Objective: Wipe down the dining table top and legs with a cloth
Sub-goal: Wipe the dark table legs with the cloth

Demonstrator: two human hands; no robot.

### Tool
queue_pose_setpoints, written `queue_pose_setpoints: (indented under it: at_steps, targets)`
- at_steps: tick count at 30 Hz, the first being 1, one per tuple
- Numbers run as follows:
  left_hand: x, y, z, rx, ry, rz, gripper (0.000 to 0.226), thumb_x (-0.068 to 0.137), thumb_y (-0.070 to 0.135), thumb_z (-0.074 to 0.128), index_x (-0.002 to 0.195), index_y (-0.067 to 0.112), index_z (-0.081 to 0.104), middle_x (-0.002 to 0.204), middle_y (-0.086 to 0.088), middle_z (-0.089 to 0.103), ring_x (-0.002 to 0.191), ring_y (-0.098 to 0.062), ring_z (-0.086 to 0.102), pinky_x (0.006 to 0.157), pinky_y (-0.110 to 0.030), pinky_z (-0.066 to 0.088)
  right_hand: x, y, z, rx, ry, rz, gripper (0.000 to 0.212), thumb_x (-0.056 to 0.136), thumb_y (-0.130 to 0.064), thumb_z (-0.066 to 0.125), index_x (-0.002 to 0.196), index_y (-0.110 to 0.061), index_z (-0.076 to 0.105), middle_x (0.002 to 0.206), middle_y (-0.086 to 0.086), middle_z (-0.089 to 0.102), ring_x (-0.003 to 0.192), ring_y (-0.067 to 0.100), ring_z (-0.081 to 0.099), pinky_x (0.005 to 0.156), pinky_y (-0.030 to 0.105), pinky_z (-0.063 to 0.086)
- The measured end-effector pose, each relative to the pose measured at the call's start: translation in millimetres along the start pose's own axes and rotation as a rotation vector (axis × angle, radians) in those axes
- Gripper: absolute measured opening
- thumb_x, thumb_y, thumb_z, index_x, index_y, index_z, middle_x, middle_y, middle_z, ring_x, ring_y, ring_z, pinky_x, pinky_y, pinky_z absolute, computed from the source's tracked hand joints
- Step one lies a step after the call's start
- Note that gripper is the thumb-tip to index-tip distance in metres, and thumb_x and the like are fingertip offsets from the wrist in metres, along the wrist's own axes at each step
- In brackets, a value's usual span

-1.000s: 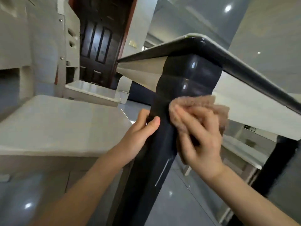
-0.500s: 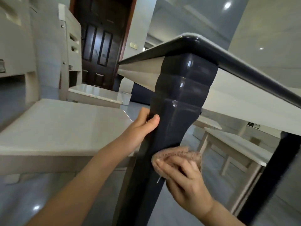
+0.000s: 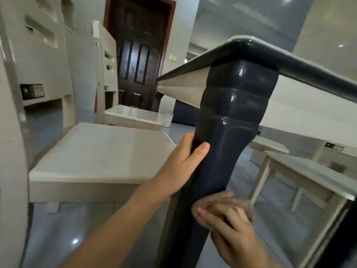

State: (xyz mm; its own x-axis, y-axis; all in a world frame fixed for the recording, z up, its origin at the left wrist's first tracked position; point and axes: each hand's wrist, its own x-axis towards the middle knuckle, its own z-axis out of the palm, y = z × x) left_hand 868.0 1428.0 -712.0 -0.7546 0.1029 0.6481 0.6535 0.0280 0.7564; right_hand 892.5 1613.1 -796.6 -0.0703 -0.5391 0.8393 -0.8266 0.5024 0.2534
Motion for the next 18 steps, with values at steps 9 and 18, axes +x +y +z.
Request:
queue_pose_setpoints:
  at_steps: [9, 18]
  targets:
    - [2.2, 2.1, 1.3, 0.013, 0.035, 0.02, 0.037, 0.091, 0.045, 0.043, 0.115, 0.018, 0.046, 0.106, 0.009, 0.059, 0.097, 0.001, 0.057, 0.088, -0.025, 0.046, -12.0, -5.9, 12.1, -0.038, 0.079, 0.152, 0.045, 0.08, 0.006, 0.069, 0.121, -0.011, 0.063, 0.113, 0.007, 0.052, 0.101, 0.025, 0.055, 0.088, 0.037, 0.043]
    - [2.5, 4.6, -5.7, 0.035, -0.043, 0.004, 0.051, 0.09, 0.04, 0.044, 0.13, 0.008, 0.04, 0.117, 0.001, 0.057, 0.109, -0.007, 0.056, 0.092, -0.024, 0.048, 60.5, 6.0, -22.9, -0.071, 0.25, 0.166, 0.039, 0.085, 0.003, 0.064, 0.123, -0.006, 0.062, 0.11, 0.009, 0.052, 0.1, 0.025, 0.052, 0.089, 0.036, 0.044]
